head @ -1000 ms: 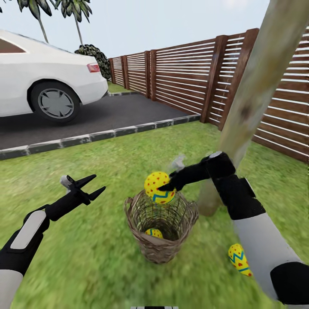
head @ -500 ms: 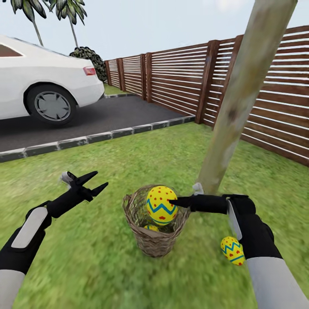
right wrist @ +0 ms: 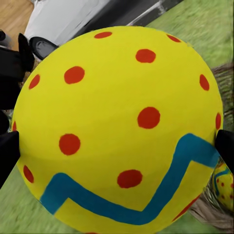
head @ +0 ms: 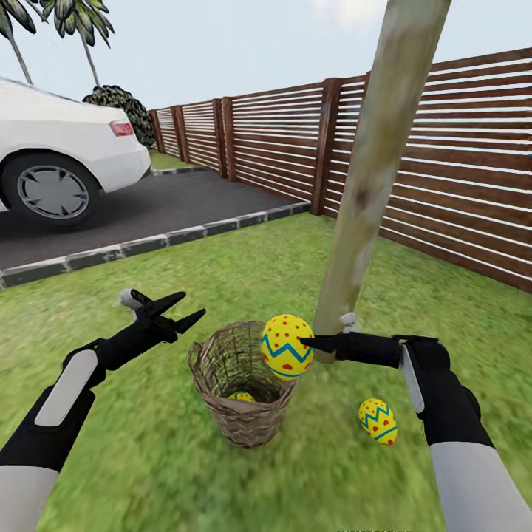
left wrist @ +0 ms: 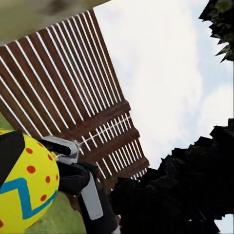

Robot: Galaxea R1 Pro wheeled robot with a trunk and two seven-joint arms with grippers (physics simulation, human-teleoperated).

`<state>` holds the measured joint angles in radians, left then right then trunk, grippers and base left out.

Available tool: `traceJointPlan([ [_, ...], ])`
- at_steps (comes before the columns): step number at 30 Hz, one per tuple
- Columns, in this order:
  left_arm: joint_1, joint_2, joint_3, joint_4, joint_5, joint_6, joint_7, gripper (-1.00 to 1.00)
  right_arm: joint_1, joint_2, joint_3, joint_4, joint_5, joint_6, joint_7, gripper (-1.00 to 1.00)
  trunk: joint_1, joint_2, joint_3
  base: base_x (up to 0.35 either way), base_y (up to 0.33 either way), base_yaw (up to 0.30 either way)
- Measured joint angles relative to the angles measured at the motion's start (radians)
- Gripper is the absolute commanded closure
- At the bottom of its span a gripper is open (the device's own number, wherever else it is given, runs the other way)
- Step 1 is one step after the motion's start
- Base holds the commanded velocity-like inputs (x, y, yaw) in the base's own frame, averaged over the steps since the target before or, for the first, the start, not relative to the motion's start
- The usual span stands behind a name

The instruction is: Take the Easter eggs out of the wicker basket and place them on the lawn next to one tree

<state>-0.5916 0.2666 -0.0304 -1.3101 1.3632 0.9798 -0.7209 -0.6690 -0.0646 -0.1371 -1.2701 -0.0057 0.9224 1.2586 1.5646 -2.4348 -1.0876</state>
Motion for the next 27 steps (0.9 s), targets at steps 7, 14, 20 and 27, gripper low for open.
traceJointPlan([
  [7,0.000,0.007,-0.011,-0.024,0.000,0.002,-0.187,-1.00,0.000,-0.010,-0.035,0.003,0.004,-0.002,-0.001,1.00,0.000,0.000,0.008,0.000,0.000,-0.223],
  [14,0.000,0.001,-0.021,-0.024,-0.010,-0.001,-0.188,-1.00,0.000,-0.017,-0.129,0.009,0.002,-0.001,-0.004,1.00,0.000,0.000,0.016,0.000,-0.066,-0.223],
  [20,0.000,-0.009,-0.083,-0.024,-0.010,-0.003,-0.187,-1.00,0.000,-0.017,-0.165,0.019,0.003,-0.001,-0.005,1.00,0.000,0.000,0.023,0.000,-0.231,-0.223],
  [27,0.000,-0.046,-0.084,-0.013,-0.013,-0.003,-0.176,-1.00,0.000,-0.017,-0.178,0.026,0.003,-0.001,-0.007,1.00,0.000,0.000,0.031,0.000,-0.307,-0.223],
])
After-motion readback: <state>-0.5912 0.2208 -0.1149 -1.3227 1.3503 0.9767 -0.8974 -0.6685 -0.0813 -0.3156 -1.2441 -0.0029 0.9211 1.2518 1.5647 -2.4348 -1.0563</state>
